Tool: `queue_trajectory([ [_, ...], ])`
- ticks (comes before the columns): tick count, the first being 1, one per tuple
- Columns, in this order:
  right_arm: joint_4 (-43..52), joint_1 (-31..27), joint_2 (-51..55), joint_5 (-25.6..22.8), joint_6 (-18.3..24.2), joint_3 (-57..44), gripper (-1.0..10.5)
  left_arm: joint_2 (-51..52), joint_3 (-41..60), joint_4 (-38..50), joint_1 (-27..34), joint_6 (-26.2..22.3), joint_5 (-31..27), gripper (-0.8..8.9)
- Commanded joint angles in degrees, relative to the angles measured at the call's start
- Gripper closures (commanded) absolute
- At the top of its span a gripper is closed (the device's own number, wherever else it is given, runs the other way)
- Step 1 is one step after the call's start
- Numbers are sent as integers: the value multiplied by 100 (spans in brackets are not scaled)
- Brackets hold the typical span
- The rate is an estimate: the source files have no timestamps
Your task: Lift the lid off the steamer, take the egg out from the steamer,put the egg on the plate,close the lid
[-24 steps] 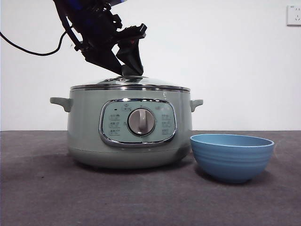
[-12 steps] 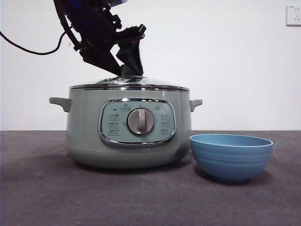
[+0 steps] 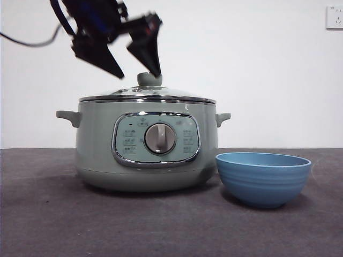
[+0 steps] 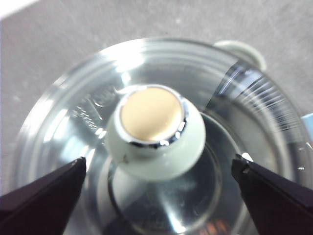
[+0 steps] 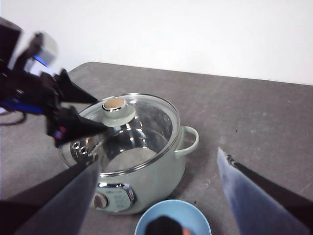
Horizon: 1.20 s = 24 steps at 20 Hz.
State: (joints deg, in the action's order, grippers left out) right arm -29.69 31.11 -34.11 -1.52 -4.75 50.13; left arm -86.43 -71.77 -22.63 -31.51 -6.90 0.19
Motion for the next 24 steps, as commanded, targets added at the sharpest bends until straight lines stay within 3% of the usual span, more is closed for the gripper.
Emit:
queue_trajectory([
  [1,-28,7,2,9,-55,9,537,334,-214,-350,11,-61,-9,307],
  [5,-267,7,2,125,-55,9,537,817,-557,-1248,11,-22,28,310],
  [13,-1095,7,-2,1108,-57,9,540,1574,-1405,-3534,4,111,817,315],
  [17,-1462,7,-2,1541,-81,9,541,1803,-1624,-4199,2,133,1152,320],
  [21,-1827,7,-2,1838,-85,9,551,1947,-1652,-4612,0,133,1357,518],
  [23,-2009,7,-2,1956,-81,9,709,1958,-1652,-4778,0,131,1366,725],
  [24,-2087,7,-2,1965,-81,9,848,1958,-1652,-4850,0,129,1353,832],
])
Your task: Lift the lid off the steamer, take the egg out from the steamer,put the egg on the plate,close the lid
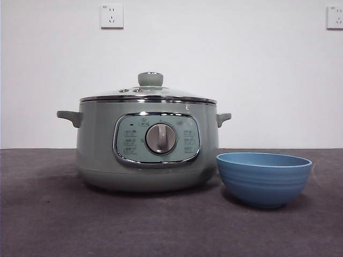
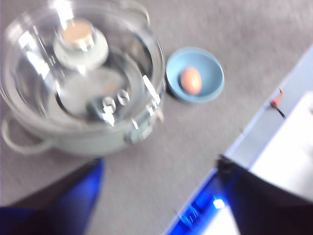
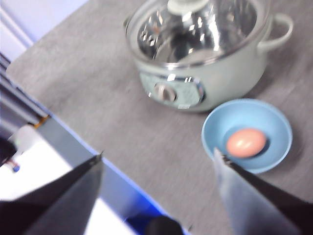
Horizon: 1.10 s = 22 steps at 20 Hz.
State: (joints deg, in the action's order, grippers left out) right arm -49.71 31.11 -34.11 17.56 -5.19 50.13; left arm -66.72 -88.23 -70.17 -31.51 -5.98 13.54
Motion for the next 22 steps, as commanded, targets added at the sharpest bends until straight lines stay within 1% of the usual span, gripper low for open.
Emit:
queue_trajectory([
  [1,-140,7,-2,57,-37,9,978,-13,-7,-157,0,33,22,816],
  [2,-184,7,-2,50,-35,9,948,-13,-7,-190,0,17,20,819],
  [22,-205,7,0,11,-35,9,946,-15,-7,-142,2,20,13,817],
])
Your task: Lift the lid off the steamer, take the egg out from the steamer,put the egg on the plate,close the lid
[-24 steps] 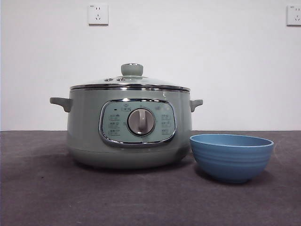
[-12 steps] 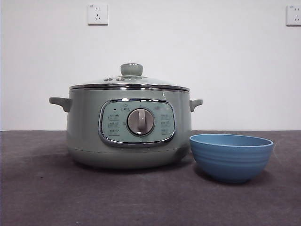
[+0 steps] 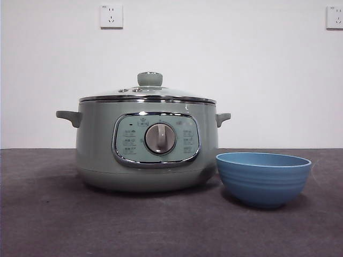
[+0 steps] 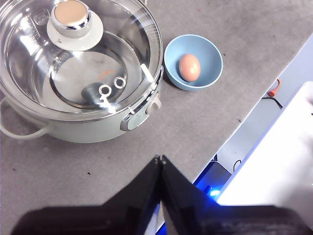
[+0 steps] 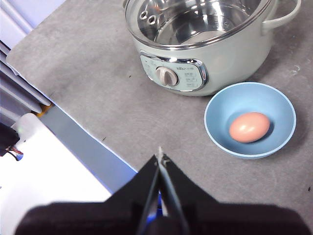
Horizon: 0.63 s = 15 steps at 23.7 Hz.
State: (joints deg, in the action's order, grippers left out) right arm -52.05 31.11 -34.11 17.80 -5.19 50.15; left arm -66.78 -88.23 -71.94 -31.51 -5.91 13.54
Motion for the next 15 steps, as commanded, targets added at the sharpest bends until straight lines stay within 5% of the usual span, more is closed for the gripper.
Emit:
queue_trajectory([
  [1,28,7,0,-13,-35,7,946,-9,-7,35,2,13,11,817],
  [9,15,7,0,-13,-35,7,946,-7,-7,570,48,-221,-42,817],
  [15,9,7,0,-13,-35,7,946,378,267,2767,697,-1158,201,817],
])
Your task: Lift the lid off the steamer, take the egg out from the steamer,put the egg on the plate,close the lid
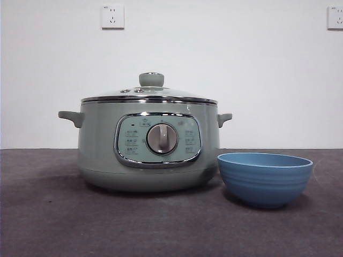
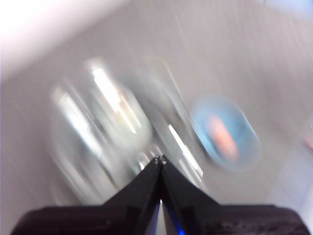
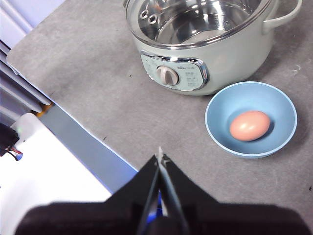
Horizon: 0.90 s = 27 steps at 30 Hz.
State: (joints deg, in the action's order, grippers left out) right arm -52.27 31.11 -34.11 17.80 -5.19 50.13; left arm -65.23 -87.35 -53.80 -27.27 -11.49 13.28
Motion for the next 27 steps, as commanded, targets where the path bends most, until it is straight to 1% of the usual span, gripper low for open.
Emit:
queue_trajectory([
  [1,31,7,0,-13,-35,9,946,341,315,1414,466,-719,415,817],
  [4,31,7,0,-13,-35,9,946,743,859,2614,1088,-715,981,817],
  [5,31,7,0,-13,-35,9,946,887,1067,2859,1274,-702,1104,817],
  [9,31,7,0,-13,-35,9,946,1683,2249,3620,1952,-656,1069,817],
  [11,31,7,0,-13,-35,9,946,2197,3036,3976,2234,-654,1049,817],
  [14,31,7,0,-13,-35,9,946,2944,4144,4251,2577,-651,761,817],
  [17,31,7,0,-13,-35,9,946,3606,5112,4328,2802,-588,463,817],
  [23,31,7,0,-13,-35,9,946,4697,6577,4350,2968,-31,-232,817],
  [27,31,7,0,-13,-35,9,946,5228,7322,4489,3023,160,-271,817],
])
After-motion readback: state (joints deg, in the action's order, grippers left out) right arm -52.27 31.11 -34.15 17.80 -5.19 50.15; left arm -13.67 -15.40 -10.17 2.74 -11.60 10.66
